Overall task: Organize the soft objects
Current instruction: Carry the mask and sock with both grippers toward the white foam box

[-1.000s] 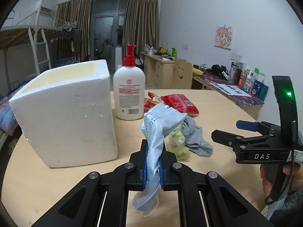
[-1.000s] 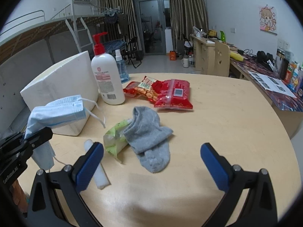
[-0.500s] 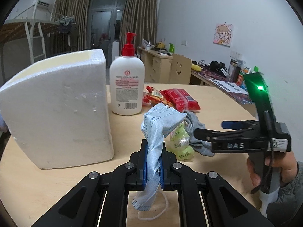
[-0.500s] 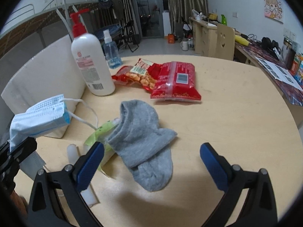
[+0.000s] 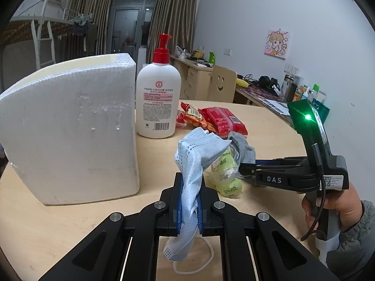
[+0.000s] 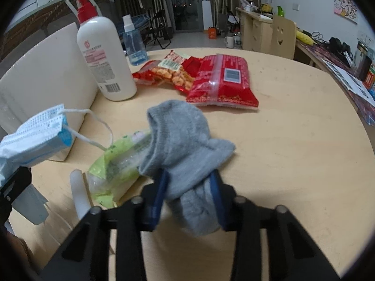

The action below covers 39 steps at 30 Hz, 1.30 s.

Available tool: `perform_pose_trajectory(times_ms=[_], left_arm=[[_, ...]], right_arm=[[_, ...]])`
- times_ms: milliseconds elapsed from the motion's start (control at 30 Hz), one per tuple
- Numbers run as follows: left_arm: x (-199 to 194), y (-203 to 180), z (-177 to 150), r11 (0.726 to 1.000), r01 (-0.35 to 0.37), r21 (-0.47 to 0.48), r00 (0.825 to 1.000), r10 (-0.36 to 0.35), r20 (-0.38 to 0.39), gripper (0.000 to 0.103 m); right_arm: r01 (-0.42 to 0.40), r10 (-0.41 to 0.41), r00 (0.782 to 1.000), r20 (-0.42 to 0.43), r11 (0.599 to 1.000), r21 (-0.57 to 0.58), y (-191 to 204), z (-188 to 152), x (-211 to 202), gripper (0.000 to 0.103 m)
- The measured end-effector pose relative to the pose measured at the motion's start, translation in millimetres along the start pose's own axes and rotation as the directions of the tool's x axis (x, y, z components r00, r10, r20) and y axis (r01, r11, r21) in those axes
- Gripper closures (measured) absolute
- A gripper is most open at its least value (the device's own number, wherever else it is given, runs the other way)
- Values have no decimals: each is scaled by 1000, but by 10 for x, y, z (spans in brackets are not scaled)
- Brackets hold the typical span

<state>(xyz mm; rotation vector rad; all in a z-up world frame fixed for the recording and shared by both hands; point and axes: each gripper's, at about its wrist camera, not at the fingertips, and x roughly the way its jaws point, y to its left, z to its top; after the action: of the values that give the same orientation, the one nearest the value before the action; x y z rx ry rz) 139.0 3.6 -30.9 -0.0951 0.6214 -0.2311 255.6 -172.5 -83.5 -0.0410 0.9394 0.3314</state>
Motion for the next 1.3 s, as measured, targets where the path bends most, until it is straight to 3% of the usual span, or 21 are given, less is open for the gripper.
perform_pose_trajectory(times_ms=[67, 167, 700, 1000, 1300], left_arm=[[9, 2, -3, 1000, 4, -3, 1000, -4, -4, 93], [-7, -10, -1, 1000, 4, 0, 1000, -4, 1, 93], [-372, -104, 1, 1000, -11, 18, 997, 10, 81, 93], [-586, -249, -6, 999, -25, 48, 992, 18, 125, 93], [-648, -296, -26, 997, -59, 52, 992, 53, 110, 93]], right_arm=[[-6, 6, 1000, 9, 1000, 9, -4, -1, -22, 77], [-15, 14, 999, 34, 1000, 20, -15, 2, -116, 81], [-83, 66, 966, 250, 995, 60, 18, -114, -1021, 83], [-81, 61, 959, 278, 995, 62, 59, -333, -1141, 83], [-82, 59, 948, 312, 995, 63, 49, -472, -1298, 83]])
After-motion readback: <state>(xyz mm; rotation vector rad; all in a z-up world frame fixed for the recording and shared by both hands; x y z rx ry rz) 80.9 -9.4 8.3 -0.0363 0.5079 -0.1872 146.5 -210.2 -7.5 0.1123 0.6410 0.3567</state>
